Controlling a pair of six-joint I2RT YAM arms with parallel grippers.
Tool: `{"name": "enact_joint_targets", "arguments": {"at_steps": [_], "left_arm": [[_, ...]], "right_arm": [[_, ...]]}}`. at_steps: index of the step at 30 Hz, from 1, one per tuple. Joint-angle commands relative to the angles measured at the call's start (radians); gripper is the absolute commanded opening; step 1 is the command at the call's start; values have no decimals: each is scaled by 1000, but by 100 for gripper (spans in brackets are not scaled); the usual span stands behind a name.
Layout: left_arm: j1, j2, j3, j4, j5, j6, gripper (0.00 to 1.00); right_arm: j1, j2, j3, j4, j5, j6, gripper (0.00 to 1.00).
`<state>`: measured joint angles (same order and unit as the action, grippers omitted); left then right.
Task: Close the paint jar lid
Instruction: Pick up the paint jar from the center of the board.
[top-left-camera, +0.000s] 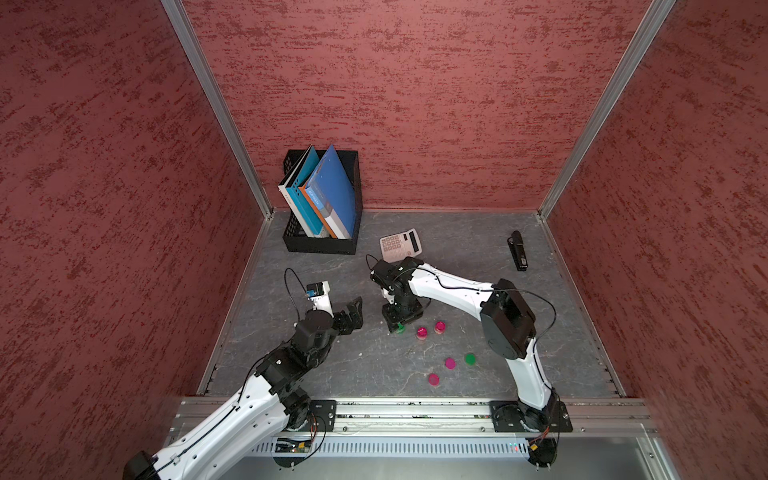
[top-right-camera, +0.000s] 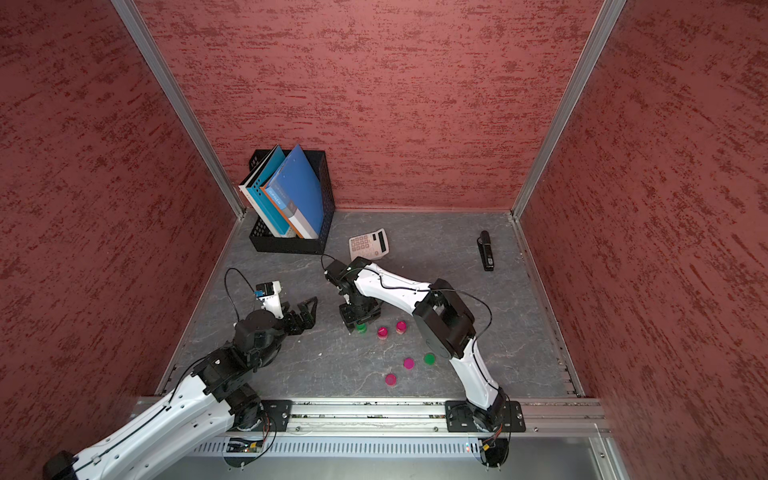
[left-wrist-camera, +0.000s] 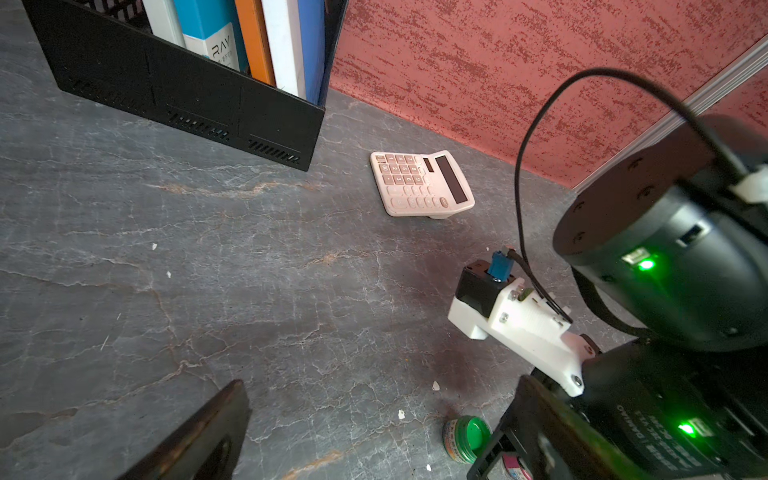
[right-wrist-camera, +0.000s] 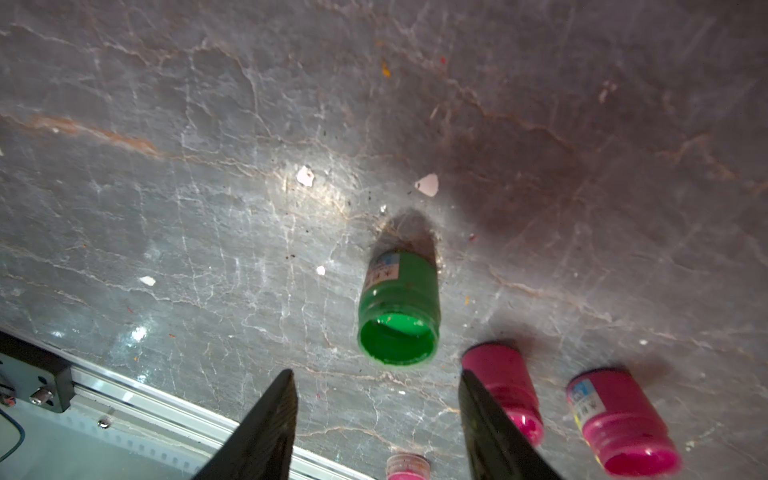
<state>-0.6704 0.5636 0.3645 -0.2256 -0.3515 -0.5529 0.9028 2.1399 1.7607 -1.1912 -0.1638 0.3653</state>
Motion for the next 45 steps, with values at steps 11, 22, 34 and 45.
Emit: {"name": "enact_joint_targets", "arguments": {"at_steps": [11,22,34,45], "left_arm": [[17,-5,-7,-6,22,-8,100],[21,-22,-4,-21,28,-8,100],[23,-29,-9,-24,36,-8,100],[22,46,-84,226,174,124,100]], "right_arm": [[5,55,26,15,12,1,46],[4,79,43,35,22,3,45],[1,78,45,33,42,4,32],[-29,-111,84,-91,57,-6,26]]}}
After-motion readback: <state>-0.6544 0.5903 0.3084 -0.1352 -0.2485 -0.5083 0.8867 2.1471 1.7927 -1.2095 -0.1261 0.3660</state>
